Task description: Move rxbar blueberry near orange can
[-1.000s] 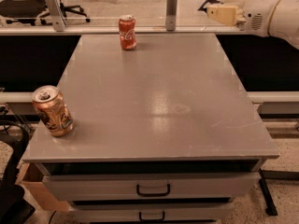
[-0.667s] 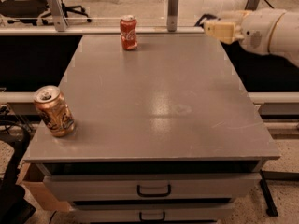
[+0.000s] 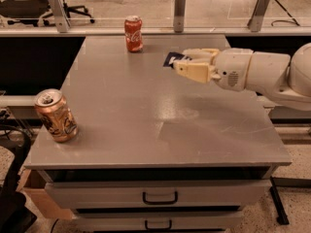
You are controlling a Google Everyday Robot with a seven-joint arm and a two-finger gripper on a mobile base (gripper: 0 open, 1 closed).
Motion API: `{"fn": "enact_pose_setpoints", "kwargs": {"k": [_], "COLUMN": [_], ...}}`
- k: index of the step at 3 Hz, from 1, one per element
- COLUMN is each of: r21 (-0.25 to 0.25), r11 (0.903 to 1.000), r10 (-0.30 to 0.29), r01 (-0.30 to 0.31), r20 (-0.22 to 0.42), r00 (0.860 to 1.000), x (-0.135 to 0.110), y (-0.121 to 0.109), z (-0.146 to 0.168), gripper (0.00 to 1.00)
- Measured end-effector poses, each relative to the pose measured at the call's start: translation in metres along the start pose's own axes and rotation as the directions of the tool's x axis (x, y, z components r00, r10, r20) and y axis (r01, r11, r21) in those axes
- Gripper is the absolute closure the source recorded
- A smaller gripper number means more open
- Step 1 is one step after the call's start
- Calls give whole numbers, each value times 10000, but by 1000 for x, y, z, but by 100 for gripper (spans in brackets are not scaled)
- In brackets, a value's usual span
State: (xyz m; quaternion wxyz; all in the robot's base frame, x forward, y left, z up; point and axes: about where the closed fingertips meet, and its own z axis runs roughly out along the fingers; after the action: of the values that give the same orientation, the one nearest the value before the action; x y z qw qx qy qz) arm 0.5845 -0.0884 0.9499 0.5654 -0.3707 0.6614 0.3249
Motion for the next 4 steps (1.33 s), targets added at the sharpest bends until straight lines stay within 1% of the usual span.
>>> {"fn": "enact_pose_setpoints", "kwargs": {"k": [1,2,3,4], "r21": [-1602,-2415,-2733,-2653], "r11": [9871,9704,9617,9594], "r10": [106,55,-424,-1384], "r01": [-64,-64,214,952], "r20": [253,-43,-712,-1490], "r00": [9996,10000,9966,9791], "x": [13,19,24,29], "y": [41,76,115,153], "z": [26,40,53,70], "gripper": [100,100,100,100]}}
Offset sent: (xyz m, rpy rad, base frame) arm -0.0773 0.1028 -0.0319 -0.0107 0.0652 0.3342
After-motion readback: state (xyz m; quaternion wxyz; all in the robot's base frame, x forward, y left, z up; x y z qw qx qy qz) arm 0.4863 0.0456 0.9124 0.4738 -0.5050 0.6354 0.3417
